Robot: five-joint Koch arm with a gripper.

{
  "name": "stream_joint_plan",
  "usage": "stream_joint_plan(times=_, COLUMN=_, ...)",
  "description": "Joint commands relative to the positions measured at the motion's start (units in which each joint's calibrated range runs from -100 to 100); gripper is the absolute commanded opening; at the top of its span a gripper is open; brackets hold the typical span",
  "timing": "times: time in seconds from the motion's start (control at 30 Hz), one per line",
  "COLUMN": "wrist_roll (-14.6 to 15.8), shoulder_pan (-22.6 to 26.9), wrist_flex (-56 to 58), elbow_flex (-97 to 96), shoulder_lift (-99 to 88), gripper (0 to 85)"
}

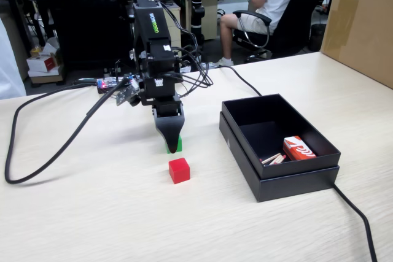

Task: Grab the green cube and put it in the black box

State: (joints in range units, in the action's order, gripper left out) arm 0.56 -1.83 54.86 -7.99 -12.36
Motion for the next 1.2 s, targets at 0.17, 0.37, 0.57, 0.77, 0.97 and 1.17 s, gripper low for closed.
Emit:
stream_joint_plan(times=0.17, wrist_roll=0.10, shoulder_pan=0.00, wrist_flex=1.86, elbow_flex=4.72, shoulder_lift=2.21, gripper=42.0)
stream_joint_plan(times=0.37, wrist_roll=0.10, shoulder_pan=0.00, wrist_flex=1.94, elbow_flex=4.90, shoulder_lift=3.24, gripper=30.5)
stream_joint_plan(times=0.57, wrist_roll=-0.29, shoulder_pan=-0.15, wrist_flex=1.94, elbow_flex=5.90, shoulder_lift=3.13, gripper=0.9)
stream_joint_plan(times=0.77, wrist_roll=-0.54, shoulder_pan=-0.10, wrist_flex=1.94, elbow_flex=4.72, shoulder_lift=-3.76, gripper=0.9)
stream_joint_plan(times=0.97, wrist_roll=-0.15, shoulder_pan=2.59, wrist_flex=1.94, elbow_flex=4.36, shoulder_lift=-20.63, gripper=0.9)
stream_joint_plan(times=1.17, wrist_roll=2.88, shoulder_pan=10.84, wrist_flex=1.94, elbow_flex=12.07, shoulder_lift=-29.58, gripper=0.9)
